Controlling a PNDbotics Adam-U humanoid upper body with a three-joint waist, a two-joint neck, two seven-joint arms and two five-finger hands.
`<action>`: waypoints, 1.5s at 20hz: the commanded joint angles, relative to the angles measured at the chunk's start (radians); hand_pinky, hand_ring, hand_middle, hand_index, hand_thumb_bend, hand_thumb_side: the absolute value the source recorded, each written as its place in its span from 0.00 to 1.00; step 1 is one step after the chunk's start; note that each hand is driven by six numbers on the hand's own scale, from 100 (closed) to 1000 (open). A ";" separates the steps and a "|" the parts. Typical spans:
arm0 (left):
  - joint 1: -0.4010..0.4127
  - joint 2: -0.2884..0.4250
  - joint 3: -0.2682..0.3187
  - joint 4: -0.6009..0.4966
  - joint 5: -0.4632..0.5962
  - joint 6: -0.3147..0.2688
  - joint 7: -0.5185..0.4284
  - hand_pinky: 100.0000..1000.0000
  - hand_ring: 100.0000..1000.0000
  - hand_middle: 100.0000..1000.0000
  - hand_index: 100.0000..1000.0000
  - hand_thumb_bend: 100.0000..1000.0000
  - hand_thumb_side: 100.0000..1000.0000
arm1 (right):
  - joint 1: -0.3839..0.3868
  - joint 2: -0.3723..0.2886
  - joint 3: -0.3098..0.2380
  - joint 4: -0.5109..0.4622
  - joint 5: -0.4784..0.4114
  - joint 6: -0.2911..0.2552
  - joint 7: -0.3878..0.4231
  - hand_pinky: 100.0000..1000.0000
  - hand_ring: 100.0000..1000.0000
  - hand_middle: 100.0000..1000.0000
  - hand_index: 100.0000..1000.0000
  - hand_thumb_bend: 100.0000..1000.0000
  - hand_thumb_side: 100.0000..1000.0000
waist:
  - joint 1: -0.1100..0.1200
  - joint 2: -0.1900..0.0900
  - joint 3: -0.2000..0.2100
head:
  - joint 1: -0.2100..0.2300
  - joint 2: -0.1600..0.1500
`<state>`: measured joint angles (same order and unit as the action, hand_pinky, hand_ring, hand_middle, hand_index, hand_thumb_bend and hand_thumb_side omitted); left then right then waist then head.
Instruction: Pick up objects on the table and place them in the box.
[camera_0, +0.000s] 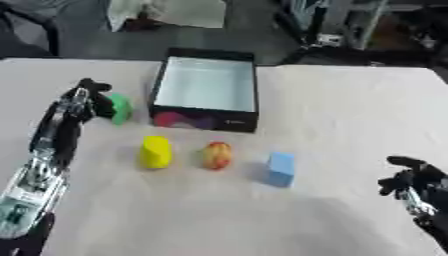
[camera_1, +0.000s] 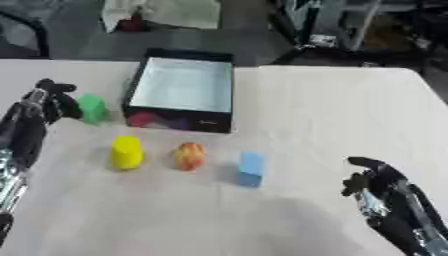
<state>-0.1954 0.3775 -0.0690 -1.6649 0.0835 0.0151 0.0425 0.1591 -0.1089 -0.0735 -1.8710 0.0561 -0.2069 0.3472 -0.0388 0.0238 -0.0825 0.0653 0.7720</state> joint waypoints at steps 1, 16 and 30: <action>-0.011 0.022 0.010 -0.019 -0.001 -0.001 0.004 0.58 0.48 0.43 0.70 0.00 0.91 | -0.005 -0.008 -0.001 -0.018 -0.002 -0.001 0.001 0.65 0.43 0.24 0.75 0.00 0.41 | -0.008 -0.007 -0.001 | 0.002 -0.002; -0.011 0.024 0.011 -0.020 -0.002 -0.002 0.004 0.58 0.48 0.43 0.70 0.00 0.90 | -0.006 -0.009 -0.002 -0.020 -0.003 -0.002 0.001 0.65 0.43 0.24 0.75 0.00 0.41 | -0.008 -0.007 -0.004 | 0.001 -0.002; -0.327 0.372 -0.059 0.111 -0.603 0.094 -0.378 0.74 0.70 0.74 0.91 0.16 0.53 | 0.002 -0.018 0.001 -0.015 0.003 0.000 0.006 0.65 0.43 0.24 0.75 0.00 0.41 | 0.007 -0.016 -0.024 | 0.004 -0.002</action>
<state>-0.5001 0.6781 -0.1119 -1.5732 -0.4467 0.1098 -0.2524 0.1636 -0.1100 -0.0729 -1.8711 0.0566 -0.2054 0.3496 -0.0384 0.0229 -0.1051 0.0687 0.7720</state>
